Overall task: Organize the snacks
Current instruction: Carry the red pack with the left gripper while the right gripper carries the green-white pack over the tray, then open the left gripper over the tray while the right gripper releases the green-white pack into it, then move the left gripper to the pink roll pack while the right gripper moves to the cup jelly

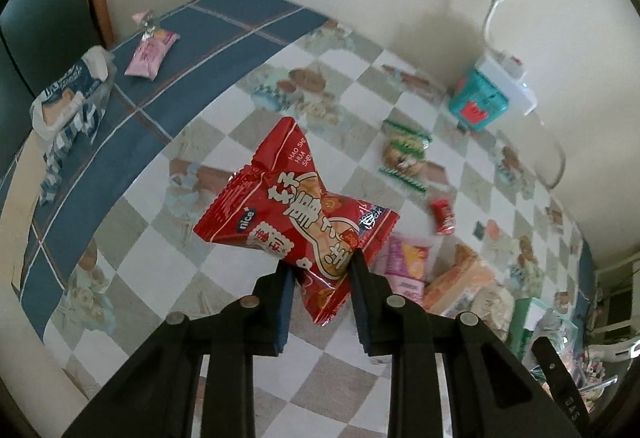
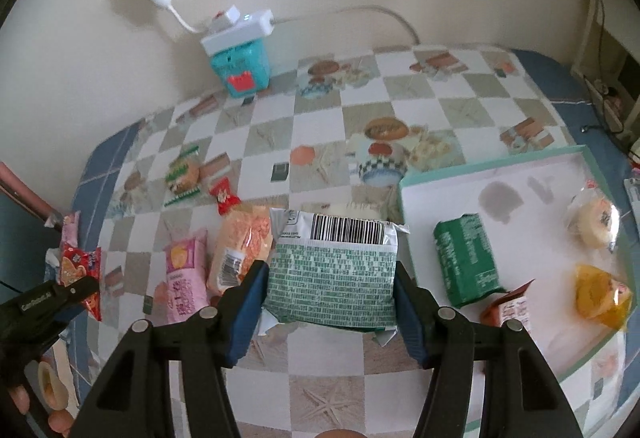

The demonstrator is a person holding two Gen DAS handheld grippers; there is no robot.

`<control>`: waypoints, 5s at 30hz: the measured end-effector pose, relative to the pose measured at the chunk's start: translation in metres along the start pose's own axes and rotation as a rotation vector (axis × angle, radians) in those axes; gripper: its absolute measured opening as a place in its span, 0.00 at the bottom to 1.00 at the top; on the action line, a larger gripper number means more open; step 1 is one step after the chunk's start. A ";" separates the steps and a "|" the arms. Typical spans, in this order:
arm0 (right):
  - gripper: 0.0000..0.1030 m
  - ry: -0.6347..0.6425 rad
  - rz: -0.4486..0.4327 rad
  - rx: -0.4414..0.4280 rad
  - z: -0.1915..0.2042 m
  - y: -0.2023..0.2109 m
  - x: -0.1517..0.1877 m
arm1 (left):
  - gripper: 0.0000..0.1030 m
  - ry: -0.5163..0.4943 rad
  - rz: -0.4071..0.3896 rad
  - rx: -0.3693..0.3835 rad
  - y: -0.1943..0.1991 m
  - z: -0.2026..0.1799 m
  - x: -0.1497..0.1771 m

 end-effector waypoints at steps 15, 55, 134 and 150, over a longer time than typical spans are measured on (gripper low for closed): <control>0.61 -0.142 -0.042 0.026 -0.081 0.031 -0.015 | 0.27 -0.149 -0.048 0.068 0.028 -0.086 0.023; 0.61 -0.432 -0.029 0.071 -0.254 0.043 -0.007 | 0.27 -0.669 0.120 0.085 -0.042 -0.323 0.177; 1.00 -0.266 -0.002 0.179 -0.156 0.048 0.010 | 0.96 -0.337 -0.111 -0.144 0.017 -0.146 0.065; 1.00 -0.071 0.083 0.146 -0.049 -0.003 0.027 | 0.96 -0.055 0.033 -0.131 -0.002 -0.005 0.028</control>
Point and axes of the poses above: each gripper's, at about its wrist camera, not at the fingertips, and y roughly against the way its jaws point, z to its left, x to its underside, the point moved 9 cm from there along -y, roughly the way its jaws point, and after that the axes turned 8 degrees about z, right-handed, at the moved point
